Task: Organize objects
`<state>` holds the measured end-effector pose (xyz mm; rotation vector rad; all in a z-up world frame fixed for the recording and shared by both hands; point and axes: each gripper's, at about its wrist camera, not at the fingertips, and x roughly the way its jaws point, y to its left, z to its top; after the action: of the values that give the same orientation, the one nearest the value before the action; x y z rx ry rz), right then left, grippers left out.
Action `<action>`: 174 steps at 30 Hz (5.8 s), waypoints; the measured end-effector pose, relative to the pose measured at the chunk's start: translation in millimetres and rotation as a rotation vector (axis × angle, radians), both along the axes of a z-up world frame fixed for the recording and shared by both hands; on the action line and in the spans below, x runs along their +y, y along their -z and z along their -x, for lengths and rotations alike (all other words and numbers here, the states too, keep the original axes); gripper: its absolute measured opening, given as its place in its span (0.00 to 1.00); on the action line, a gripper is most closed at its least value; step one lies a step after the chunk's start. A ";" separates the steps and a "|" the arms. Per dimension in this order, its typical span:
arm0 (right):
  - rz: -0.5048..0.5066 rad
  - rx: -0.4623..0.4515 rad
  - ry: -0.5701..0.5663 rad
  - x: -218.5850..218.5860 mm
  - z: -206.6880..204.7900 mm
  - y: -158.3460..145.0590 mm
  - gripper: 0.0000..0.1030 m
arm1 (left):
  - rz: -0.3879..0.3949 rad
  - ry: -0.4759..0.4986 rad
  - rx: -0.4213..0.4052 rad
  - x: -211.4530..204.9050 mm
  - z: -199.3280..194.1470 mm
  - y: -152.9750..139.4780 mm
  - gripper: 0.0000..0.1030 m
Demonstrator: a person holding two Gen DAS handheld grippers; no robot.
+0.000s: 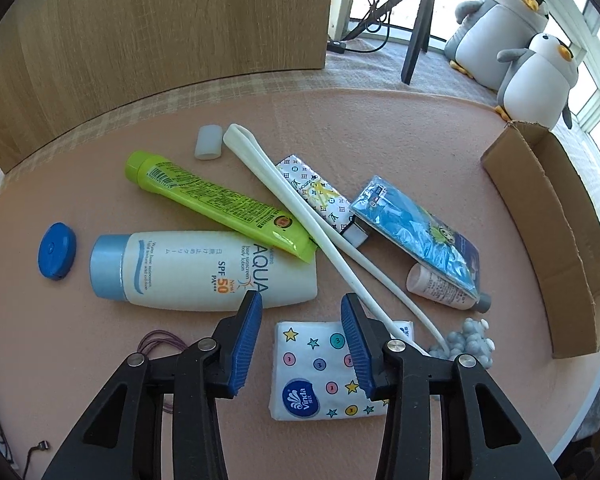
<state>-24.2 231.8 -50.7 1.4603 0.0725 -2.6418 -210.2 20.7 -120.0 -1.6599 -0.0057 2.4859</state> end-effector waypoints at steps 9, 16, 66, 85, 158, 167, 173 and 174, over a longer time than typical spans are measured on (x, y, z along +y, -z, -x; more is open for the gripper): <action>0.009 0.001 -0.010 -4.6 -1.5 0.1 1.00 | -0.003 0.054 -0.020 7.8 -29.5 10.0 0.43; 0.011 -0.002 -0.035 -15.3 -1.2 2.5 1.00 | -0.045 0.065 -0.015 9.9 -59.2 13.1 0.43; 0.259 -0.480 -0.621 -146.8 67.2 86.1 0.39 | -0.368 -0.065 -0.020 -21.7 -165.4 10.9 0.50; 0.299 -0.307 -0.481 -66.6 61.1 28.2 0.36 | -0.333 0.099 0.077 55.1 -158.6 -48.1 0.49; 0.255 -0.110 -0.155 49.2 58.7 1.6 0.61 | -0.232 -0.091 0.028 29.3 -54.3 -37.3 0.69; 0.245 -0.131 -0.137 42.9 43.1 9.0 0.61 | -0.214 -0.087 -0.021 24.3 -31.0 -12.4 0.43; 0.239 -0.136 -0.120 42.6 39.4 10.1 0.61 | -0.199 -0.054 -0.035 26.8 -32.1 0.2 0.26; 0.239 -0.136 -0.119 42.6 39.4 10.3 0.61 | -0.202 -0.046 -0.037 26.3 -33.7 2.4 0.24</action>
<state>-63.6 274.4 -61.0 1.4991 -0.1585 -2.3564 -176.5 47.0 -122.4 -1.6382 -0.2926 2.3941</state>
